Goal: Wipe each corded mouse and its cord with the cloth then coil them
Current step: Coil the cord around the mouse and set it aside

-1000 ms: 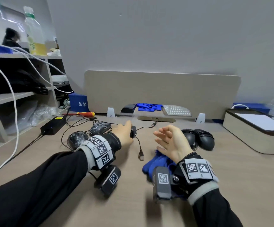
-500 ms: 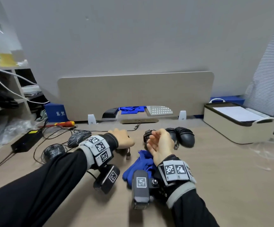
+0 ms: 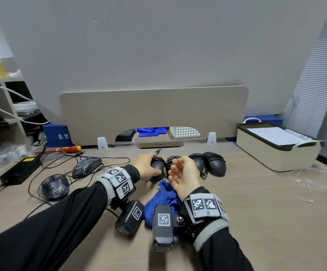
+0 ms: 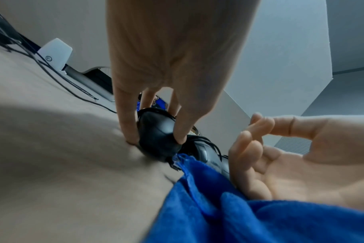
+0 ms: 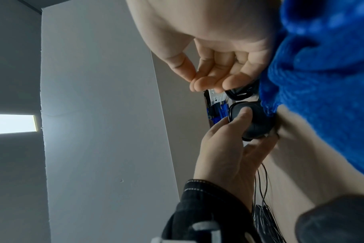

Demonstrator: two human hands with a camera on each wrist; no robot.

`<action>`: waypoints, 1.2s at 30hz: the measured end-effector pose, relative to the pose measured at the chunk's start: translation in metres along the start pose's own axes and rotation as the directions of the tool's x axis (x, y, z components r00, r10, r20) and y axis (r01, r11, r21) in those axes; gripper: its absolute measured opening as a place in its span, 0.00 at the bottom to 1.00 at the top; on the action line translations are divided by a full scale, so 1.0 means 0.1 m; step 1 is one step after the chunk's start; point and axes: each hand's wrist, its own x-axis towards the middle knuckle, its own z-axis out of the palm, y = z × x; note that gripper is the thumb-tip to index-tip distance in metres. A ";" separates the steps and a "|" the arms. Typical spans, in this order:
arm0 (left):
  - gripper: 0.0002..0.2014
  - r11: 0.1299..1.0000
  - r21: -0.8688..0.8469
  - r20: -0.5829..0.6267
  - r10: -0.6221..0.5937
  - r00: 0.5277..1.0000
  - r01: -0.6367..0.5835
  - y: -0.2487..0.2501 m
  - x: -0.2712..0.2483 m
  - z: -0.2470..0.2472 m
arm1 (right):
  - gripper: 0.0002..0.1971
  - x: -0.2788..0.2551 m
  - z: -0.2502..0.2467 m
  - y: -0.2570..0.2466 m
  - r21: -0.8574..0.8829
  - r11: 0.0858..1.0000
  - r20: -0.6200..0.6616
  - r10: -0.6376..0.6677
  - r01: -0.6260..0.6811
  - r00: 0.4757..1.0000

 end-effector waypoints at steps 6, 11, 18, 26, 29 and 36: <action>0.21 0.993 0.079 -0.043 -0.084 0.996 0.087 -0.28 -0.29 -0.30 | 0.09 0.05 0.02 0.05 -0.052 0.999 0.091 0.012 -0.007 0.996; 0.09 0.924 0.264 -0.218 -0.221 0.951 0.276 -0.75 -0.67 -0.77 | 0.08 -0.04 0.21 0.21 -0.146 0.989 0.186 0.021 0.006 0.982; 0.40 0.752 0.247 -0.353 -0.518 0.780 0.611 -1.36 -1.04 -1.17 | 0.07 -0.16 0.38 0.43 -0.310 0.951 0.299 0.086 0.011 0.950; 0.50 0.721 -0.012 -0.300 -0.664 0.685 0.693 -1.52 -1.11 -1.24 | 0.07 -0.17 0.35 0.48 -0.324 0.945 0.313 0.061 0.046 0.948; 0.52 0.721 -0.118 -0.302 -0.681 0.667 0.682 -1.51 -1.15 -1.27 | 0.07 -0.19 0.36 0.49 -0.329 0.943 0.310 0.051 0.056 0.949; 0.38 0.749 -0.318 -0.277 -0.660 0.699 0.581 -1.66 -1.12 -1.53 | 0.08 -0.23 0.37 0.49 -0.333 0.940 0.309 0.041 0.067 0.950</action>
